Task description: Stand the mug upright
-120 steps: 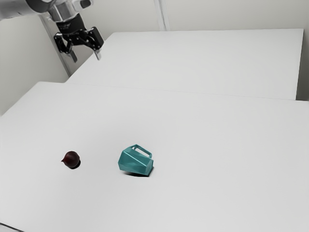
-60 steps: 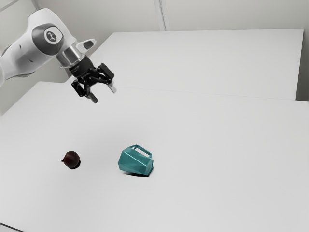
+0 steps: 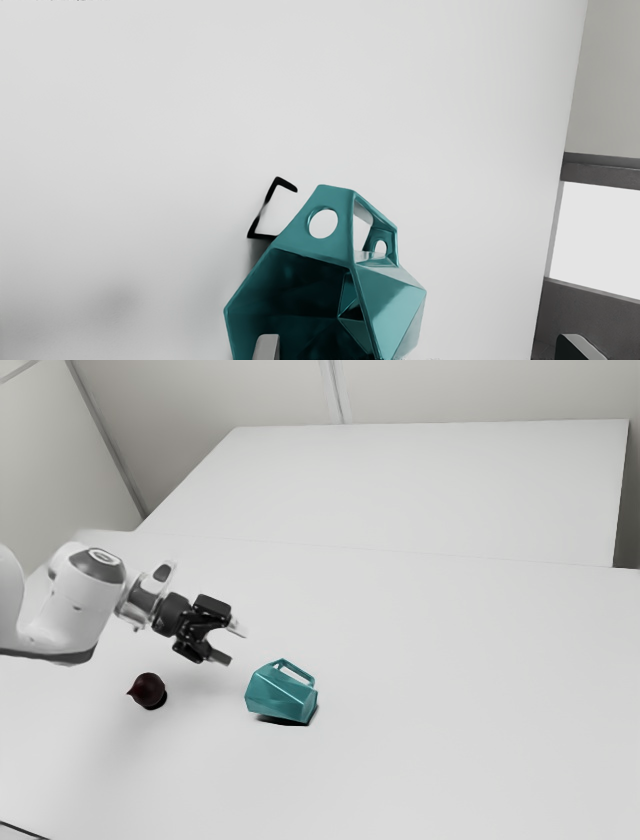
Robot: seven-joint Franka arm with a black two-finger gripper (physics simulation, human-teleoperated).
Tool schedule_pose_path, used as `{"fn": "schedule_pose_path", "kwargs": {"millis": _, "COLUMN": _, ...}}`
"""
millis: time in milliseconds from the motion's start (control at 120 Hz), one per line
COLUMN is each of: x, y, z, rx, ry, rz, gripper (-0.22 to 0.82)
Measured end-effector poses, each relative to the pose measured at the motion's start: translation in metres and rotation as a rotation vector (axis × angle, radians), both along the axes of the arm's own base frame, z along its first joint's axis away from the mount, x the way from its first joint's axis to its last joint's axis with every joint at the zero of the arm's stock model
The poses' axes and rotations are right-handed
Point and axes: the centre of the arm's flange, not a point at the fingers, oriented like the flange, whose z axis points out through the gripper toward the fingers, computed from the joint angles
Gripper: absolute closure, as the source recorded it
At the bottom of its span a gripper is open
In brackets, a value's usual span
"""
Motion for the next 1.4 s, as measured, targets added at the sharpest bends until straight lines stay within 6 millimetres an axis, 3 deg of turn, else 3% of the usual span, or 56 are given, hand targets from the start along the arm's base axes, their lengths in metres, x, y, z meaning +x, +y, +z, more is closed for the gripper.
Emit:
{"fn": "schedule_pose_path", "kwargs": {"millis": 158, "x": -0.008, "y": -0.005, "z": -0.017, "rx": 0.004, "ry": -0.086, "rz": -0.057, "gripper": 0.00}}
{"fn": "schedule_pose_path", "kwargs": {"millis": 342, "x": -0.005, "y": -0.011, "z": -0.023, "rx": -0.028, "ry": -0.167, "rz": -0.058, "gripper": 0.00}}
{"fn": "schedule_pose_path", "kwargs": {"millis": 508, "x": -0.005, "y": -0.031, "z": -0.038, "rx": -0.056, "ry": -0.164, "rz": -0.083, "gripper": 0.00}}
{"fn": "schedule_pose_path", "kwargs": {"millis": 692, "x": -0.011, "y": -0.039, "z": -0.048, "rx": -0.069, "ry": -0.155, "rz": -0.094, "gripper": 0.00}}
{"fn": "schedule_pose_path", "kwargs": {"millis": 1067, "x": -0.017, "y": -0.066, "z": -0.052, "rx": -0.085, "ry": -0.160, "rz": -0.136, "gripper": 0.00}}
{"fn": "schedule_pose_path", "kwargs": {"millis": 1142, "x": -0.018, "y": -0.066, "z": -0.054, "rx": -0.084, "ry": -0.160, "rz": -0.134, "gripper": 0.10}}
{"fn": "schedule_pose_path", "kwargs": {"millis": 1292, "x": -0.018, "y": -0.066, "z": -0.053, "rx": -0.082, "ry": -0.162, "rz": -0.131, "gripper": 0.46}}
{"fn": "schedule_pose_path", "kwargs": {"millis": 1400, "x": -0.018, "y": -0.066, "z": -0.052, "rx": -0.082, "ry": -0.159, "rz": -0.128, "gripper": 0.61}}
